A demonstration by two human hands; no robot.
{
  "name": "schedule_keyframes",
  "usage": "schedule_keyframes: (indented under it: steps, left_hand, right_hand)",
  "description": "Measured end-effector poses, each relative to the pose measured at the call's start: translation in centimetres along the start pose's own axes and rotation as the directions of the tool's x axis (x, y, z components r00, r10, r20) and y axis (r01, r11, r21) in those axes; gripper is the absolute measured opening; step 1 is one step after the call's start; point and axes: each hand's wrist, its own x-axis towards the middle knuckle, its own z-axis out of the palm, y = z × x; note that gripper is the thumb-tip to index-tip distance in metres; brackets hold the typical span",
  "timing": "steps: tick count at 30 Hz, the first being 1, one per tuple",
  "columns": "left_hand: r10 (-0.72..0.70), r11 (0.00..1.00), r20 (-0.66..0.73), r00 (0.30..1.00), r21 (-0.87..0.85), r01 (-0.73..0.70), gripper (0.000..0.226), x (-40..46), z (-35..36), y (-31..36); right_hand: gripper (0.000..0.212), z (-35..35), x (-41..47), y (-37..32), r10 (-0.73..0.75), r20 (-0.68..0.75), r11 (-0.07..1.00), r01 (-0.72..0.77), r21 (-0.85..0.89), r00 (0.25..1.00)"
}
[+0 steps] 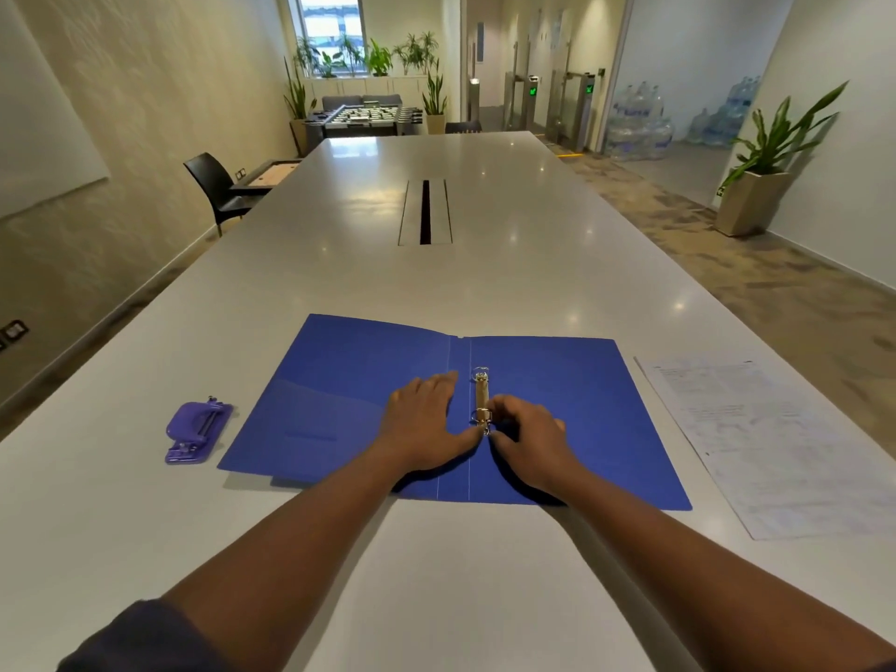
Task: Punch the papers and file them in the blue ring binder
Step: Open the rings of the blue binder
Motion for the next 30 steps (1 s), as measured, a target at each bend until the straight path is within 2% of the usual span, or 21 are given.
schedule_keyframes:
  steps: [5, 11, 14, 20, 26, 30]
  left_hand:
    - [0.04, 0.994, -0.023, 0.999, 0.102, -0.037, 0.098, -0.4, 0.8, -0.2]
    - [0.087, 0.994, -0.044, 0.995, 0.062, -0.084, 0.082, -0.5, 1.5, -0.7]
    - [0.095, 0.995, -0.061, 0.994, 0.016, -0.095, 0.07, -0.8, 2.1, -0.9]
    - [0.083, 0.996, -0.027, 0.996, -0.028, -0.084, 0.065, -1.1, 2.2, -1.0]
    - [0.205, 0.969, -0.074, 0.976, -0.121, -0.213, 0.04, -1.2, 1.7, -0.8]
    - [0.203, 0.967, -0.074, 0.976, -0.141, -0.212, 0.037, -1.3, 1.6, -0.7]
  right_hand:
    - [0.013, 0.3, -0.7, 0.2, -0.041, 0.026, 0.999, 0.041, -0.014, 0.999]
    - [0.005, 0.6, -0.2, 0.1, -0.055, -0.005, 0.998, 0.055, -0.032, 0.998]
    - [0.01, 1.0, 0.3, 0.2, -0.053, -0.042, 0.997, 0.05, -0.05, 0.998]
    - [0.02, 1.4, 1.0, 0.4, -0.091, -0.084, 0.995, 0.087, -0.055, 0.992]
    - [0.025, 1.7, 0.7, 0.7, -0.1, -0.125, 0.994, 0.092, -0.066, 0.987]
    - [0.03, 1.8, 0.8, 0.8, -0.085, -0.124, 0.995, 0.078, -0.063, 0.989]
